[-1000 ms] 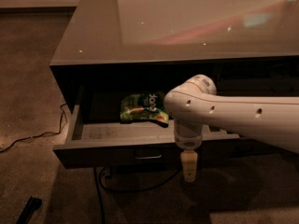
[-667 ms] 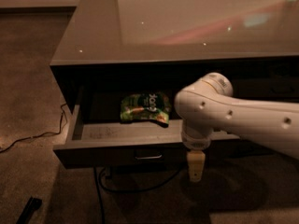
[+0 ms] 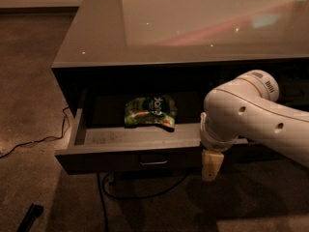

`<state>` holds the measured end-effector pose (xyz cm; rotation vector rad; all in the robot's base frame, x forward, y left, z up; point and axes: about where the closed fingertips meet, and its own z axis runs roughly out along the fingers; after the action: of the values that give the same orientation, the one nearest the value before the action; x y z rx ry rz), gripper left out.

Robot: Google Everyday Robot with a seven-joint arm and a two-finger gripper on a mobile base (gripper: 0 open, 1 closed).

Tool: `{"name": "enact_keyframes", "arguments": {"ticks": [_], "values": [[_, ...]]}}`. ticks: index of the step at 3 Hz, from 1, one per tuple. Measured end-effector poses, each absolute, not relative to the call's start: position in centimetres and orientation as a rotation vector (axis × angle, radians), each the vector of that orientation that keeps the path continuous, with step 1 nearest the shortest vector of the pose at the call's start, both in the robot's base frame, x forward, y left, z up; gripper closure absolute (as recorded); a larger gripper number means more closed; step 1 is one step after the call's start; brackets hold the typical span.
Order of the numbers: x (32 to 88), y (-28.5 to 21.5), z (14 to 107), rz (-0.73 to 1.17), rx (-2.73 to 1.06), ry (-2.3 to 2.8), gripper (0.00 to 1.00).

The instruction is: Open top drawer

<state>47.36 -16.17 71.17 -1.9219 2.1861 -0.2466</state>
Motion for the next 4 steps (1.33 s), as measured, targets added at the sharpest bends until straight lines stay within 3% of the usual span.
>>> {"name": "enact_keyframes", "arguments": {"ticks": [1, 2, 4], "values": [[46.9, -16.6, 71.1, -0.24, -1.907, 2.19, 0.0], [46.9, -16.9, 72.3, -0.269, -1.837, 2.167, 0.19], [49.2, -15.6, 73.4, -0.284, -1.758, 2.066, 0.65]]}}
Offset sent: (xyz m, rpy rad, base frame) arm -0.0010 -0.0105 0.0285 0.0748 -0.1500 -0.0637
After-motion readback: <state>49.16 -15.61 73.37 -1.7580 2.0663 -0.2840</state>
